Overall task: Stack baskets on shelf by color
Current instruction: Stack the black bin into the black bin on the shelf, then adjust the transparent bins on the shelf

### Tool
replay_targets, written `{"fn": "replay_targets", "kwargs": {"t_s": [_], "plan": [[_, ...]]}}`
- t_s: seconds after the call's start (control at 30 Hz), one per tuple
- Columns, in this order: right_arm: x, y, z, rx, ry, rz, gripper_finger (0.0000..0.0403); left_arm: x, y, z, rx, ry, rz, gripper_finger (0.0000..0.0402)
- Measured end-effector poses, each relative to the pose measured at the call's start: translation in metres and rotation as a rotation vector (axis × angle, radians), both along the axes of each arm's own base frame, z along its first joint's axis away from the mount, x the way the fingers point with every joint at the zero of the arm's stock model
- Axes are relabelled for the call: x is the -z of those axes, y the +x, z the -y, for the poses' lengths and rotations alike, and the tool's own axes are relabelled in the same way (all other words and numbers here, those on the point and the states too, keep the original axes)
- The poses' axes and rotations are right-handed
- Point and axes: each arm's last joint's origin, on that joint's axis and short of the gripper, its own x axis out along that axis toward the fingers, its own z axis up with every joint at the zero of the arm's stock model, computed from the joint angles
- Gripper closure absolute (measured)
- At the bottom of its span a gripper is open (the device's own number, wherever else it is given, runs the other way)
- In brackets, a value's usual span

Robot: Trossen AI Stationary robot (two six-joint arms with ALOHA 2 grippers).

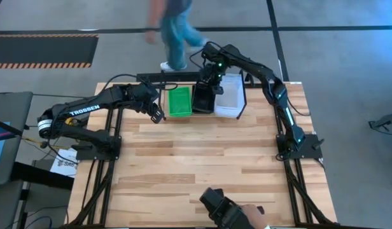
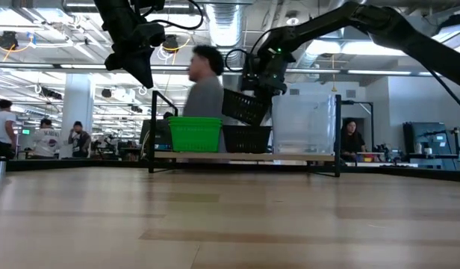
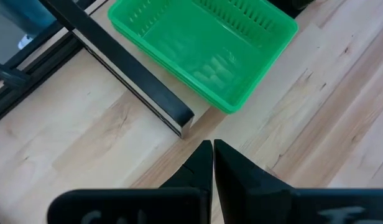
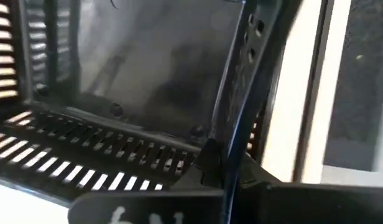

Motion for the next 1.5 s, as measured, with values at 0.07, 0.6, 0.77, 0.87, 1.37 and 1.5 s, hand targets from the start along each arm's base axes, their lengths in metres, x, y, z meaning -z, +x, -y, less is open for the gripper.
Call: {"fn": "replay_targets", "kwargs": {"t_s": [0.07,0.6,0.77,0.87,1.37,1.5], "plan": [[-0.003,0.004,-0.001,-0.019,-0.057,0.004,0.0402,0.000,0.000,0.000,0.000,0.000,0.000,0.0401],[-0.005,0.007,0.002,0.033,-0.107,-0.005,0.0398,0.000,0.000,0.000,0.000,0.014,-0.006,0.0402],[-0.007,0.018,-0.004,0.097,-0.115,0.042,0.0357,0.000,0.000,0.000,0.000,0.014,-0.006,0.0401],[-0.019,0.021,-0.012,0.089,-0.138,0.076,0.0330,0.000,0.000,0.000,0.000,0.014,-0.006,0.0401],[-0.142,-0.022,-0.079,0.268,-0.483,0.149,0.0281,0.005,0.009,-0.005,0.003,0.044,-0.015,0.0402],[-0.161,-0.048,-0.103,0.418,-0.381,0.125,0.0297,0.015,0.016,-0.008,0.028,0.029,-0.062,0.0401]]}}
